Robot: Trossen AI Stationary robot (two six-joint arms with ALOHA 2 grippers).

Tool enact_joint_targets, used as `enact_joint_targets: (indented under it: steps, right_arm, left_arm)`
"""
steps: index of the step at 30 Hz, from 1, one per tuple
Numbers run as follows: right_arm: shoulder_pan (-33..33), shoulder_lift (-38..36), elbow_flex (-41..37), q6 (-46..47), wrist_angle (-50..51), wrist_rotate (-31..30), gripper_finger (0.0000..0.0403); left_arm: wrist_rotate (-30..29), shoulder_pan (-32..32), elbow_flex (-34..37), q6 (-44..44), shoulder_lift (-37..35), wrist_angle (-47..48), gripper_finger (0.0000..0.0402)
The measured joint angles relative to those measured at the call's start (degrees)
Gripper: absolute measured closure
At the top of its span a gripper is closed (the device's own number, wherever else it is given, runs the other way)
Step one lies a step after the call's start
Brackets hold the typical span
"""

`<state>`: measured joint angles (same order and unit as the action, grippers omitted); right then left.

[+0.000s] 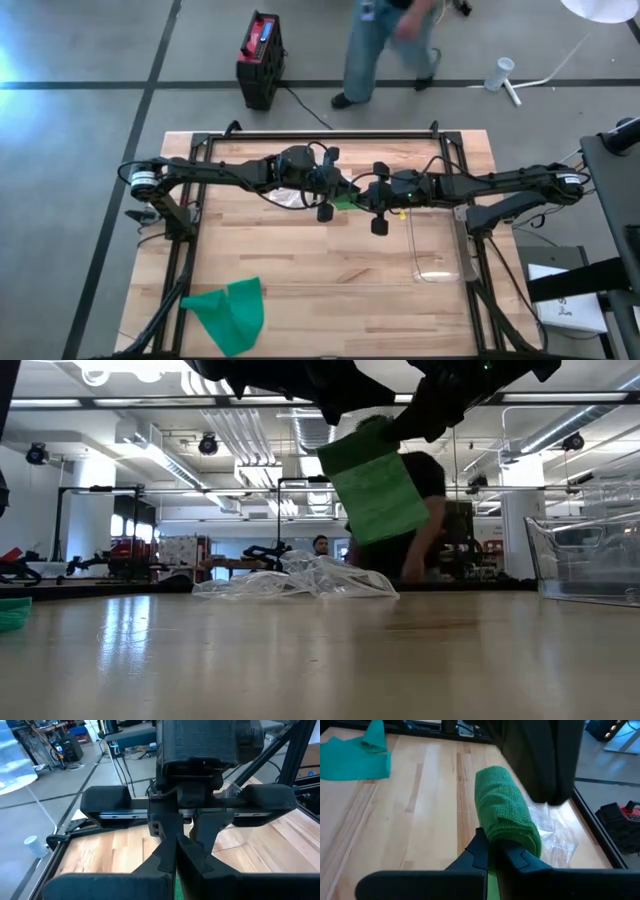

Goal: Roll bandage
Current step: Roll the green bandage

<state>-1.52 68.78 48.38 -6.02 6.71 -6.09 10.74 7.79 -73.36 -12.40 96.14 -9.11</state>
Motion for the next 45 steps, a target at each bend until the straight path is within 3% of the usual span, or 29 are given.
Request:
enact_joint_targets:
  steps: [5,11,17,20,23,27,32,34,39,45]
  right_arm:
    - [0.00,0.01,-0.02,-0.01,-0.12,0.01,0.0400]
    - [0.11,-0.31,-0.02,-0.44,-0.11,0.09,0.0400]
    - [0.28,-2.17,1.90,-0.01,0.18,5.09,0.0400]
    - [0.80,-4.02,3.81,-0.67,-0.17,8.83,0.0400]
    - [1.24,-6.38,4.98,-1.72,-1.13,9.64,0.0400]
    - [1.39,-10.25,4.87,-2.39,-7.76,11.11,0.0400]
    - [1.38,-11.68,4.73,0.15,-13.01,10.61,0.0400]
    - [1.36,-10.99,4.68,0.83,-14.28,9.56,0.0400]
    - [1.29,-8.09,4.70,0.87,-15.65,4.37,0.0400]
    - [0.98,-3.96,4.63,-0.74,-19.48,3.98,0.0400]
  left_arm:
    - [-1.82,0.09,0.00,-1.02,-0.07,2.58,0.0398]
    - [-15.11,0.19,0.00,-6.63,-2.85,8.61,0.0376]
    - [-16.06,1.33,0.28,-8.32,-11.44,15.46,0.0338]
    - [-16.01,2.80,3.79,-7.29,-17.17,15.93,0.0314]
    - [-12.64,4.41,10.83,-3.95,-23.31,11.15,0.0290]
    - [-8.34,4.90,22.56,0.07,-28.68,-2.00,0.0257]
    - [0.37,4.76,33.47,7.33,-28.89,-25.81,0.0210]
    - [1.23,4.76,35.92,9.41,-27.53,-33.20,0.0189]
    - [1.84,4.79,36.97,11.50,-22.88,-41.98,0.0144]
    - [1.97,4.79,32.73,13.41,-16.66,-41.46,0.0128]
